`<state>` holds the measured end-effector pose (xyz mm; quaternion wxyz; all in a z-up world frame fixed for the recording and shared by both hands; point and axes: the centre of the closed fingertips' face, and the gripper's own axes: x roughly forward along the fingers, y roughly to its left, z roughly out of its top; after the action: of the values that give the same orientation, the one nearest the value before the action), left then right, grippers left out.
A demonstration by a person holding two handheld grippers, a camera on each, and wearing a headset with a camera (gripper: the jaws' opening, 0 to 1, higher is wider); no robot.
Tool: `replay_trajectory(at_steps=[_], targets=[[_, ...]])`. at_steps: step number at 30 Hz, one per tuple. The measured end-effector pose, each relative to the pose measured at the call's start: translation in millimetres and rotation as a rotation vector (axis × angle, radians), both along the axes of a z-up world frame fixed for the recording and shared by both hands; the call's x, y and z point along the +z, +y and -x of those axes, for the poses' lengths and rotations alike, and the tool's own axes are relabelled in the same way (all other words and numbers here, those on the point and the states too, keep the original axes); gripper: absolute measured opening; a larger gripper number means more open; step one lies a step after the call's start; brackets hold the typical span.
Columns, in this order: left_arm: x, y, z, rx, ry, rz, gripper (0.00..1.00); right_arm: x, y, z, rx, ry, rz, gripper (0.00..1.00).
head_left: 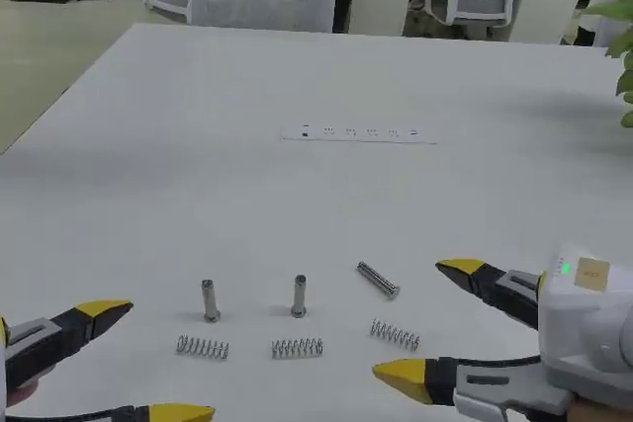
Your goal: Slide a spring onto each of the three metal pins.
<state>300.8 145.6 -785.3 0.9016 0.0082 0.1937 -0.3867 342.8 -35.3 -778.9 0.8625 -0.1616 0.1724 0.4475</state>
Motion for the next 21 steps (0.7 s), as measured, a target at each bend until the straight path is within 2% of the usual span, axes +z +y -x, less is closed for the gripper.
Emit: replay_trajectory(at_steps=[21], targets=[[-0.1,1.3,-0.8,0.004,-0.002,-0.002,0.81,-3.5,-0.6,-0.8,-0.005,0.023,0.003,0.72]])
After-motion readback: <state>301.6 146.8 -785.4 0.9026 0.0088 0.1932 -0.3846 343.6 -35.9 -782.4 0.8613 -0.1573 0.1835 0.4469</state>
